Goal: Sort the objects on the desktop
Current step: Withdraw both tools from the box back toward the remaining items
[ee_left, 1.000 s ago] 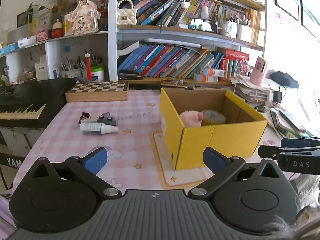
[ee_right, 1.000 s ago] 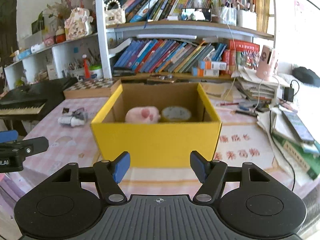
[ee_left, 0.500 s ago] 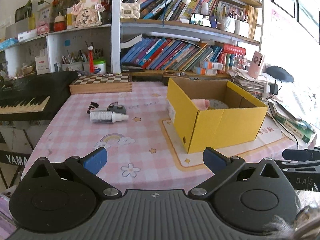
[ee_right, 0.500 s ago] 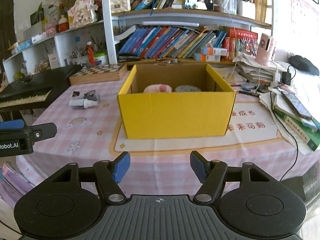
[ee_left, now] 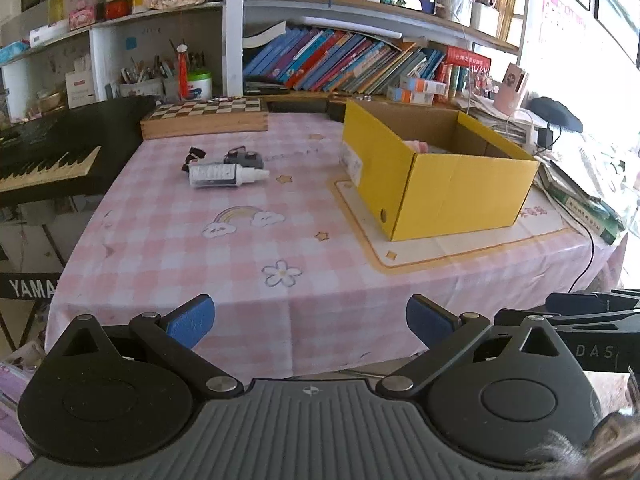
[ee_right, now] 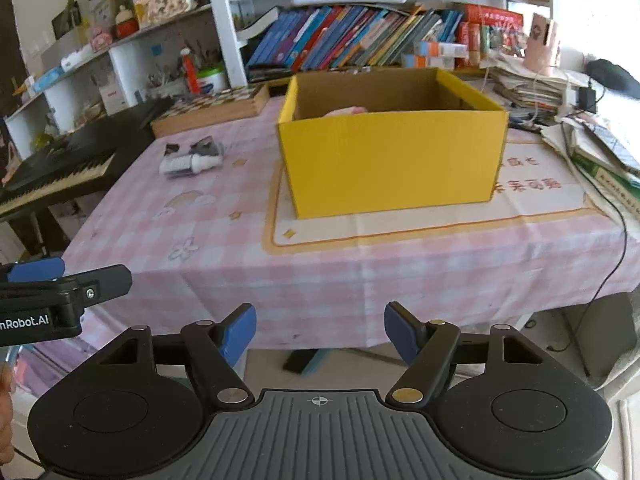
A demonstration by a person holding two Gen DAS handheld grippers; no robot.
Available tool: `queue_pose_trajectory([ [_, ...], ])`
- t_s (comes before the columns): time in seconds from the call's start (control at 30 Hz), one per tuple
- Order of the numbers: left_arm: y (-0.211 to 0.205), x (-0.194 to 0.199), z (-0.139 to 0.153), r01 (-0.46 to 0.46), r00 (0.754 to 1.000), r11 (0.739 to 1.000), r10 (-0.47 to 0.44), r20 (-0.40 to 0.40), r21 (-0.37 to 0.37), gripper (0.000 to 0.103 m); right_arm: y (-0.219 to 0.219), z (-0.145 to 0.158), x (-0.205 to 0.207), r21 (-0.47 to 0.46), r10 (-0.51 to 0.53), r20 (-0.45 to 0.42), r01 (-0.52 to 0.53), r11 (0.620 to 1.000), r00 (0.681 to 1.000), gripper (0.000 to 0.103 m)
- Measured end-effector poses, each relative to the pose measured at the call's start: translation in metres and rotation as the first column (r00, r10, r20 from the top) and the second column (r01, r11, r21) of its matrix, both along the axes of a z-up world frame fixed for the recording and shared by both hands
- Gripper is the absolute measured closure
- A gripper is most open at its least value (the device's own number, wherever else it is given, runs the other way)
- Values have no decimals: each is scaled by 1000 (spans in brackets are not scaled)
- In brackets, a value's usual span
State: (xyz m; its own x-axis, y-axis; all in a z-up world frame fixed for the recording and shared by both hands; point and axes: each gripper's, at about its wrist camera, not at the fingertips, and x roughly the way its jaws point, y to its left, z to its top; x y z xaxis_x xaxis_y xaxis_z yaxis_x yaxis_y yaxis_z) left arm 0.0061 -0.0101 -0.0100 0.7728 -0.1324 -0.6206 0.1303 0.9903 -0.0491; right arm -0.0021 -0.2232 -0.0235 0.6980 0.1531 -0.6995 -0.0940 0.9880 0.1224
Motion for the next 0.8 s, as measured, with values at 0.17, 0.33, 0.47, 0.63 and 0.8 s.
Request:
queue_pose_trajectory([
  [0.17,16,-4,-3,-17,1000,1000,17,-7,5,0,19,-2,0,-8,41,-4,-41,999,999,29],
  [0.33,34,-8,-4,-49,999,999,49,-10,7,0,39,-3,2,-12,89,-4,-89,996,996,29],
  [0.47,48,-11,-3,-83,997,996,83,-3,6,0,58,-2,5,-20,136,0,-136,991,991,29],
  [0.63,65,-15,-1,-121,993,993,121,8,5,0,76,0,8,-28,181,13,-181,983,983,29],
  [0.8,78,-18,1,-158,987,988,158,15,-5,0,93,3,11,-40,226,16,-225,973,974,29],
])
